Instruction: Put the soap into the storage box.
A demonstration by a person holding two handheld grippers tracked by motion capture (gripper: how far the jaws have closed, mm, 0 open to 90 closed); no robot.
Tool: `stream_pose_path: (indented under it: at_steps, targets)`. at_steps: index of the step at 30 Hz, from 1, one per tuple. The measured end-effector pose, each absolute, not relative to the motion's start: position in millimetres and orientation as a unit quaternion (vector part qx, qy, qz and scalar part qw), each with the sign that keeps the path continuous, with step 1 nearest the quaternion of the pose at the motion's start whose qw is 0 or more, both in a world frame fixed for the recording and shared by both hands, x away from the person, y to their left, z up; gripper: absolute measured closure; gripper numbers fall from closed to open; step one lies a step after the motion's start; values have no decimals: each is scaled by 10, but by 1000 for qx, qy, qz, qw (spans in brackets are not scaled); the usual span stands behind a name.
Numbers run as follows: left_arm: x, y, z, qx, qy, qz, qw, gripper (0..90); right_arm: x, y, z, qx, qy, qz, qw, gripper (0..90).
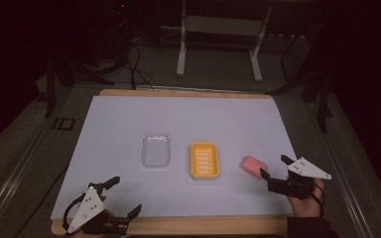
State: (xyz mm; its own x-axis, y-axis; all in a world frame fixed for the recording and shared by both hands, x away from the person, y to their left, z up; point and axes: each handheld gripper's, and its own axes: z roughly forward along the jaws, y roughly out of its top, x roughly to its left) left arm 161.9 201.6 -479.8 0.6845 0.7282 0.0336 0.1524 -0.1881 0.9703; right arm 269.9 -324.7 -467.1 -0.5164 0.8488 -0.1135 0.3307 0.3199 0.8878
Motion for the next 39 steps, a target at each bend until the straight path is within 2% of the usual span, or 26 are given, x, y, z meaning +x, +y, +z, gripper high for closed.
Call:
stream_pose_path:
  at_steps: [5, 13, 18, 21, 23, 25, 35, 39]
  targets:
    - [1619, 2012, -4802, 728, 304, 259, 557, 5, 2764, -3242, -4603, 431, 760, 382, 303, 131]
    - [1615, 2002, -4804, 731, 303, 258, 554, 5, 2951, -3355, -4636, 521, 771, 309, 198, 133]
    - [1618, 1994, -4808, 732, 303, 259, 553, 6, 3004, -3413, -4613, 553, 769, 275, 164, 135]
    - [1619, 1992, -4810, 732, 304, 260, 552, 5, 3044, -3434, -4593, 581, 772, 234, 111, 141]
    - [1620, 1991, -4810, 732, 304, 260, 551, 6, 3044, -3434, -4593, 581, 772, 234, 111, 141]
    - [1619, 1991, -4810, 734, 303, 261, 549, 6, 3082, -3427, -4617, 586, 784, 189, 81, 143]
    - [1619, 1990, -4811, 735, 303, 261, 548, 6, 3146, -3410, -4692, 561, 820, 114, -15, 145]
    - [1619, 1992, -4810, 734, 303, 261, 548, 6, 3157, -3414, -4698, 542, 835, 90, -38, 145]
